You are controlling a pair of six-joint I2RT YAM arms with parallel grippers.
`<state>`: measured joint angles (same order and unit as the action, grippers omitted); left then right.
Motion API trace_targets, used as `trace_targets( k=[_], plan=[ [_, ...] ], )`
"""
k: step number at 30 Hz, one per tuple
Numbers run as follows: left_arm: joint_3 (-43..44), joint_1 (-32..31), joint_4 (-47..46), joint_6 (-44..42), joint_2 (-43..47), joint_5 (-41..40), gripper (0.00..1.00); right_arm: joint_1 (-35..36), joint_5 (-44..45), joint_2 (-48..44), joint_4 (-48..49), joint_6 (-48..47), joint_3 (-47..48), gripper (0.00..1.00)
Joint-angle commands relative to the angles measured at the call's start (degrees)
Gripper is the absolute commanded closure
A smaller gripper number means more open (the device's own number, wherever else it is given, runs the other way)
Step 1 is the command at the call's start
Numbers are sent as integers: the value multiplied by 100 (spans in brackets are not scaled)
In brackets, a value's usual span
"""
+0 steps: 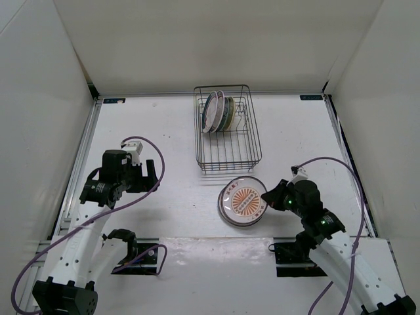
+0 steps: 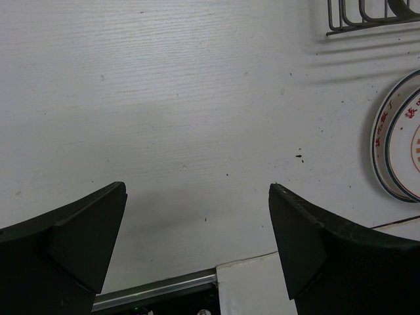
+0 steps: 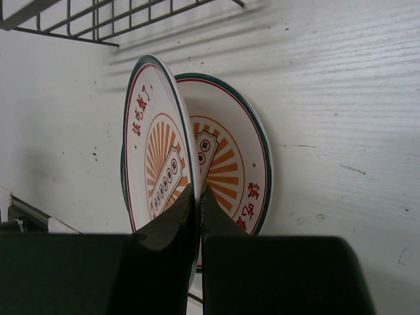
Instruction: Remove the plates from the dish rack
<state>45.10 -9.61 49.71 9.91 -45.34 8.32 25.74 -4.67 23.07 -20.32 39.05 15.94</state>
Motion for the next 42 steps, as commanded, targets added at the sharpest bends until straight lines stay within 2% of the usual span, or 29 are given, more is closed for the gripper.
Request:
trace_targets(
  k=[1,7,10,11,15,22,29,37,42],
  plan=[
    [69,-6,-32,-42,-10,3,0,2,-201,101,880,147,-135,100],
    [51,-15,-41,-42,-10,21,0,10,-70,224,898,182,-328,99],
    [43,-6,-41,-51,-10,21,0,1,-34,224,872,217,-347,81],
    [43,-15,-49,-42,8,21,0,10,-17,207,845,209,-364,71],
    [51,-6,-41,-42,25,21,0,10,123,207,635,279,-355,62],
    [51,-6,-50,-42,34,21,0,1,440,286,-128,454,-232,58],
    [51,-6,-58,-42,17,30,0,2,730,724,-657,200,110,58],
    [43,-6,-49,-42,8,30,0,10,932,1182,-913,50,348,58],
    [51,-6,-50,-51,8,21,0,10,1161,1095,-1088,15,400,59]
  ],
)
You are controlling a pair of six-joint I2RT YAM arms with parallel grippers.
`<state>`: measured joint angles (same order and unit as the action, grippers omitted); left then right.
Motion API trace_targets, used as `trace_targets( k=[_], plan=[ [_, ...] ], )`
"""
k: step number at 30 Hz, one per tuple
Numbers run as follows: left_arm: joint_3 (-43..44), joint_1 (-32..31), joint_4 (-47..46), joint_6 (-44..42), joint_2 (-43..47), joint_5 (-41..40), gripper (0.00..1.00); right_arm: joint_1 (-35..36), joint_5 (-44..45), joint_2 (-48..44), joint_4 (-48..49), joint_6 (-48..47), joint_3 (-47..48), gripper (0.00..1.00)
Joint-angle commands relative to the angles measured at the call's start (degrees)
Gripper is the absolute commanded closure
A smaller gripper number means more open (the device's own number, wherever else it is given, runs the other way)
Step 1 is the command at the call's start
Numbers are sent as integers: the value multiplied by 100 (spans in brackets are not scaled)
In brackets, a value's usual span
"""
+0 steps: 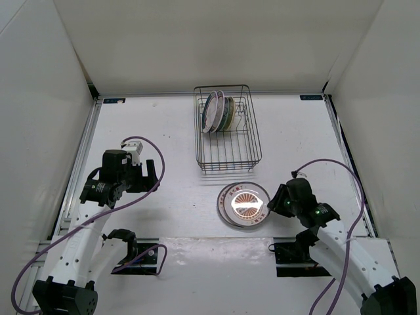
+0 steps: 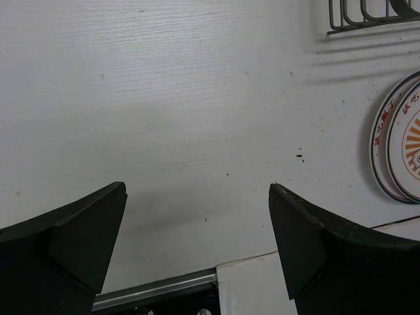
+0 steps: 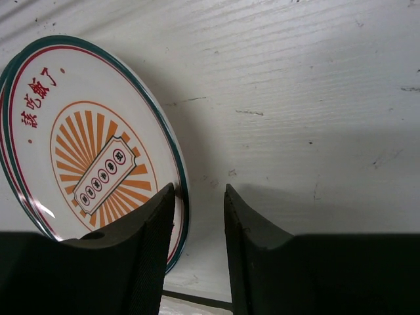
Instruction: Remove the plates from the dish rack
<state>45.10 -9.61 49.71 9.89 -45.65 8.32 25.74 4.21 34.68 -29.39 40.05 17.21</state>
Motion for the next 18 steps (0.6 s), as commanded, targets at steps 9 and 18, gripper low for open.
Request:
trace_targets(
  k=[9,18],
  plan=[
    [43,-6,-41,-49,21,38,0,10,283,-75,-121,-182,335,77],
    [51,-15,-41,-57,21,21,0,2,-95,22,196,-103,160,93]
  ],
)
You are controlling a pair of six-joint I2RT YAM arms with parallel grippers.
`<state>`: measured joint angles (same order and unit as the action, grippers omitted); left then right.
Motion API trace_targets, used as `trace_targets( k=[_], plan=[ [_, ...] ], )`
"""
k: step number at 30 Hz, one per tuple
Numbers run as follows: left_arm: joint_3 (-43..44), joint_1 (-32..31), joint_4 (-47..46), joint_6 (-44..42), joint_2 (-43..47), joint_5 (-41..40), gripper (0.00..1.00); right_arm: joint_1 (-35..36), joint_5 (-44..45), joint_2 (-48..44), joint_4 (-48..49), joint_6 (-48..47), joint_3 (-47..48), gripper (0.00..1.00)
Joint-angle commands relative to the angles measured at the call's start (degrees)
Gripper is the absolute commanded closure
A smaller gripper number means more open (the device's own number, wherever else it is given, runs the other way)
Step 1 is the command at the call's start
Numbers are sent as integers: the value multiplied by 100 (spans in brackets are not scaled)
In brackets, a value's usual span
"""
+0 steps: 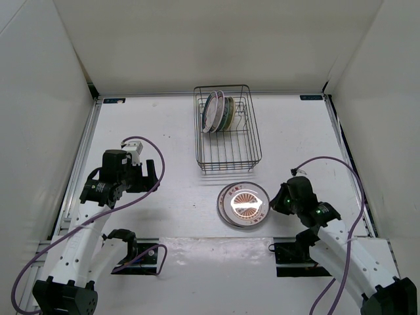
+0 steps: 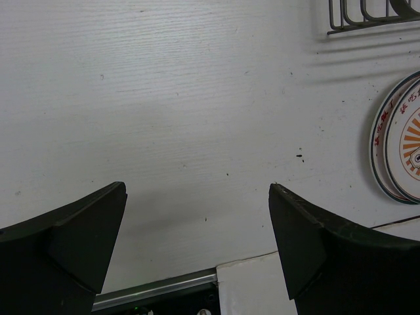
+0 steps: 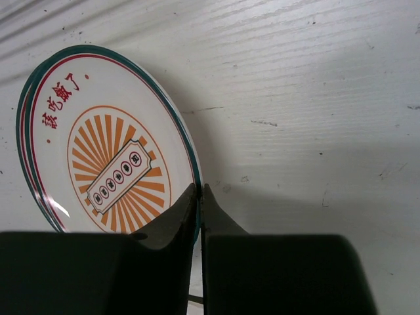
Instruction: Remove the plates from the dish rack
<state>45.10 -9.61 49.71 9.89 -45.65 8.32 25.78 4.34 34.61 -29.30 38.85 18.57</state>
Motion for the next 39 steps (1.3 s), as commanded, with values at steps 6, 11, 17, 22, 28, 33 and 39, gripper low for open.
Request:
trace_targets(
  k=[6,11,17,22,28,33,39],
  plan=[
    [34,-15,-32,-49,30,21,0,-3,-372,63,398,61,-20,100],
    [51,-6,-41,-49,47,12,0,6,-636,213,478,96,15,100],
    [43,-15,-41,-49,30,21,0,6,-829,309,443,-62,156,97],
    [34,-15,-32,-57,3,12,0,6,-1188,432,671,-35,69,100],
    [42,-6,-41,-49,-58,-6,0,15,-1286,564,812,18,15,100],
    [60,-6,-41,-49,-111,-6,0,15,-1251,749,847,-36,15,100],
    [51,-6,-32,-57,-155,-58,0,15,-1260,1188,1189,-9,-108,97]
  ],
)
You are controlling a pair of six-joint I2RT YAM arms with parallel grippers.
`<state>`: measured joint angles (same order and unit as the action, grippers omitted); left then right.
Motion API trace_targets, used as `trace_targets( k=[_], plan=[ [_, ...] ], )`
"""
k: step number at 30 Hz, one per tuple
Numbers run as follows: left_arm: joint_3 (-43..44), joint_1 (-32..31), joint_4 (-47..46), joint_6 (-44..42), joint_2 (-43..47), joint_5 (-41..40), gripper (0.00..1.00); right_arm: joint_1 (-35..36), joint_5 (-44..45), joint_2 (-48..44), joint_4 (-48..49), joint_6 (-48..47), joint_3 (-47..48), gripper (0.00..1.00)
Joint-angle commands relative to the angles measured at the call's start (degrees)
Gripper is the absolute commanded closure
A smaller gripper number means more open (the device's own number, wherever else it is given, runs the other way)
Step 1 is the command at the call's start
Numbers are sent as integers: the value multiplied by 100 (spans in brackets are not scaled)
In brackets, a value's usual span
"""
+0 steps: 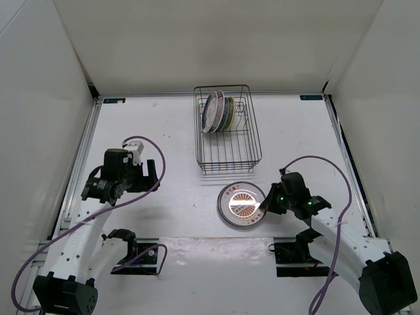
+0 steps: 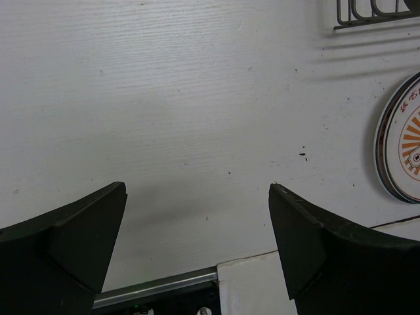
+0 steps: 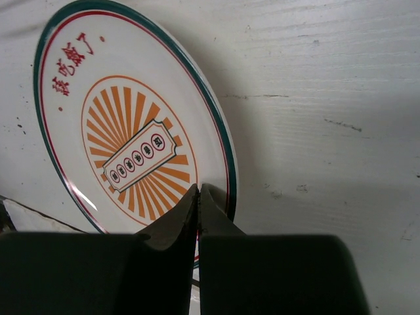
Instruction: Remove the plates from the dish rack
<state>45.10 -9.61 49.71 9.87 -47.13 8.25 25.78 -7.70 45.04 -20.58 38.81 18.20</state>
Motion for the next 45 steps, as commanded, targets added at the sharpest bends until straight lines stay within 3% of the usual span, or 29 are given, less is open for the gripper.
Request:
trace_targets(
  k=[1,12,16,19,22,23,26,30,31,32,35,39,44,45],
  plan=[
    [51,-15,-41,-55,-6,-26,0,32,-64,181,370,-5,-79,97],
    [60,-6,-41,-55,-33,-17,0,41,-319,849,924,136,-220,97],
    [69,-6,-32,-81,-7,-25,0,-3,-223,551,442,57,183,97],
    [8,-6,-207,-99,55,27,0,6,-21,112,-199,-302,779,85],
    [-72,20,-601,269,152,168,0,6,514,-196,-1113,-548,1422,63],
    [-115,38,-699,714,169,81,0,6,724,-267,-1463,-602,1885,47],
    [181,151,-331,1778,30,-587,0,-3,1060,-442,-2184,-848,2493,23],
    [692,205,-943,1886,-375,457,0,6,982,-601,-2837,-1181,3110,14],
    [719,205,-1111,1939,-593,771,0,-11,973,-645,-3116,-1217,3163,14],
    [772,205,-1948,1940,-708,1149,0,6,973,-689,-3189,-1348,3286,11],
    [1052,82,-2962,1870,-1481,1363,0,6,1043,-820,-3453,-1541,3304,11],
    [2385,12,-3503,1808,-3052,1967,4,6,1533,-1067,-3488,-1753,3041,11],
    [2968,-269,-5443,1791,-4608,1785,7,15,2010,-1383,-3330,-1859,2698,11],
    [3700,-322,-5342,1703,-4803,1811,9,6,1992,-1418,-3312,-1859,2594,11]
  ],
)
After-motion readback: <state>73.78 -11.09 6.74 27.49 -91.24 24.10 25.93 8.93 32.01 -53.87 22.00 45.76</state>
